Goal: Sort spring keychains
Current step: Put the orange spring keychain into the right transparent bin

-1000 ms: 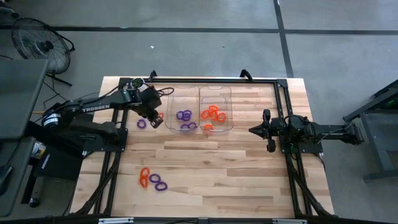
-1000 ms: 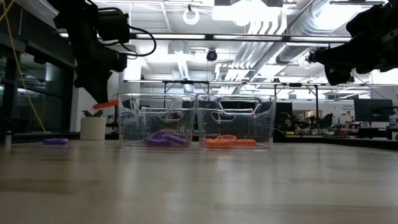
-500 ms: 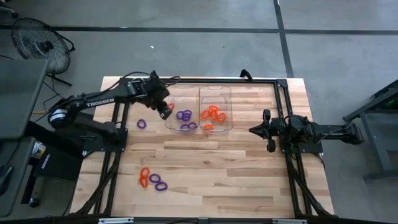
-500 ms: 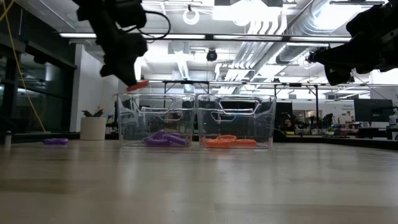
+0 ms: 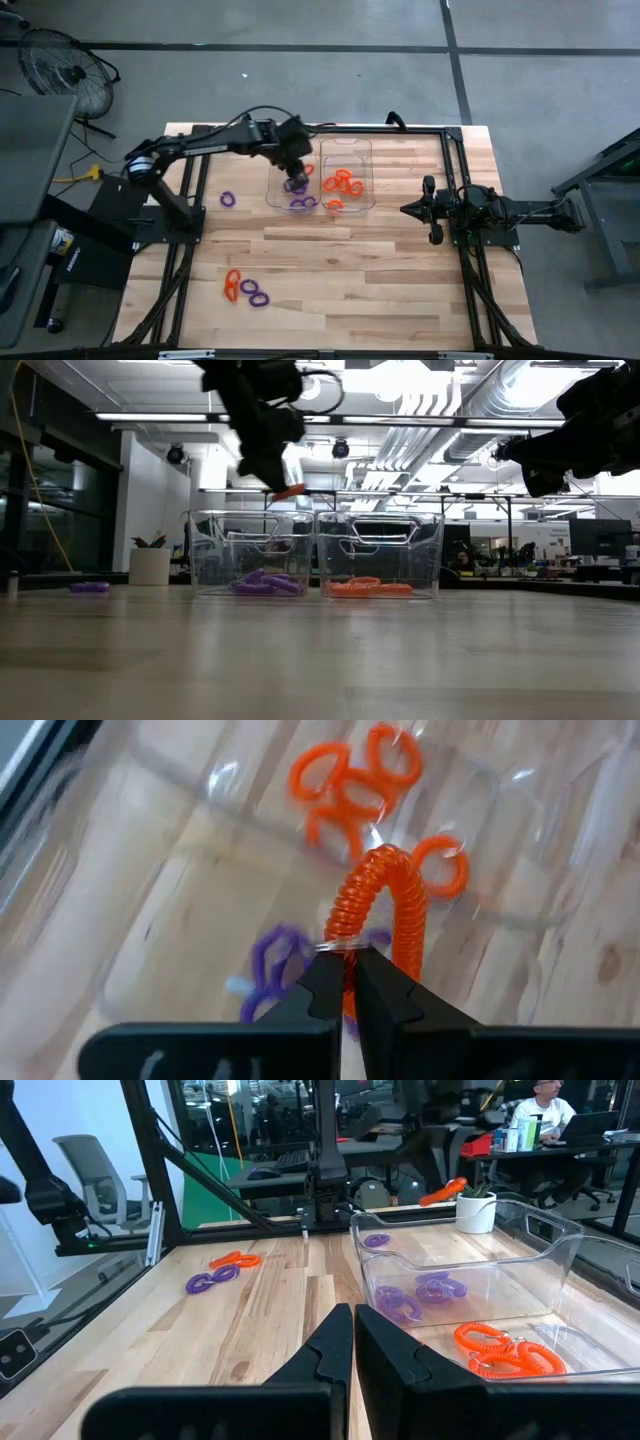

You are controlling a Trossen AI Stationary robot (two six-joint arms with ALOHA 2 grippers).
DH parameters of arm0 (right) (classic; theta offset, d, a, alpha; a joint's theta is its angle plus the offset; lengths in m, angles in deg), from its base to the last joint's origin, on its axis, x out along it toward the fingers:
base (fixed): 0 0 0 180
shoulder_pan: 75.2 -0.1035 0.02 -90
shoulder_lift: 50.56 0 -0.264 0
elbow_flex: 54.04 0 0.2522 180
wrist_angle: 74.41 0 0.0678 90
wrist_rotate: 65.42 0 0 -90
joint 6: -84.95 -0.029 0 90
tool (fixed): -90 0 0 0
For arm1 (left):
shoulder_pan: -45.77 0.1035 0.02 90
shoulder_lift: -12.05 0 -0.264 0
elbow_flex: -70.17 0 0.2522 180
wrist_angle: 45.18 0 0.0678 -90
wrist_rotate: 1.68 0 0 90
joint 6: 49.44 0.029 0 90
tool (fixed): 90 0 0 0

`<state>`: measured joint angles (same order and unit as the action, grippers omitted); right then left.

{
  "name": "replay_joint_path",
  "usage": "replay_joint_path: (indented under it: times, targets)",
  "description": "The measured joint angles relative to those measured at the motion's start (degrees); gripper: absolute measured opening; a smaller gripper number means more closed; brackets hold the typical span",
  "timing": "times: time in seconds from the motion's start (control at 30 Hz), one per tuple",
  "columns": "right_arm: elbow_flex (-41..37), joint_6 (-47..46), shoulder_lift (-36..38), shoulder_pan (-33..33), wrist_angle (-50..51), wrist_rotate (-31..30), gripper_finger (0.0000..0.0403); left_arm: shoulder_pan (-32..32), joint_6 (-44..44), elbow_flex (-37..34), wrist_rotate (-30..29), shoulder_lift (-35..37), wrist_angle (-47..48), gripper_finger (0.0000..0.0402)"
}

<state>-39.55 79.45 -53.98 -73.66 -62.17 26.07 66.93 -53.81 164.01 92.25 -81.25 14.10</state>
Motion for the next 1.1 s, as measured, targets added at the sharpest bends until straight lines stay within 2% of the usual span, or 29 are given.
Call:
replay_joint_path:
  times: [0.43, 0.6, 1.1]
  targets:
    - [0.0, 0.0, 0.0, 0.0, 0.0, 0.0, 0.0011, -3.6, 1.0, 20.9, -3.4, -16.2, 6.4, 0.0003]
    - [0.0, 0.0, 0.0, 0.0, 0.0, 0.0, 0.0011, -4.4, 1.1, 23.6, -3.6, -19.4, 6.6, 0.0003]
    - [0.0, 0.0, 0.0, 0.0, 0.0, 0.0, 0.0011, -5.2, 1.1, 24.0, -6.7, -23.3, 3.6, 0.0015]
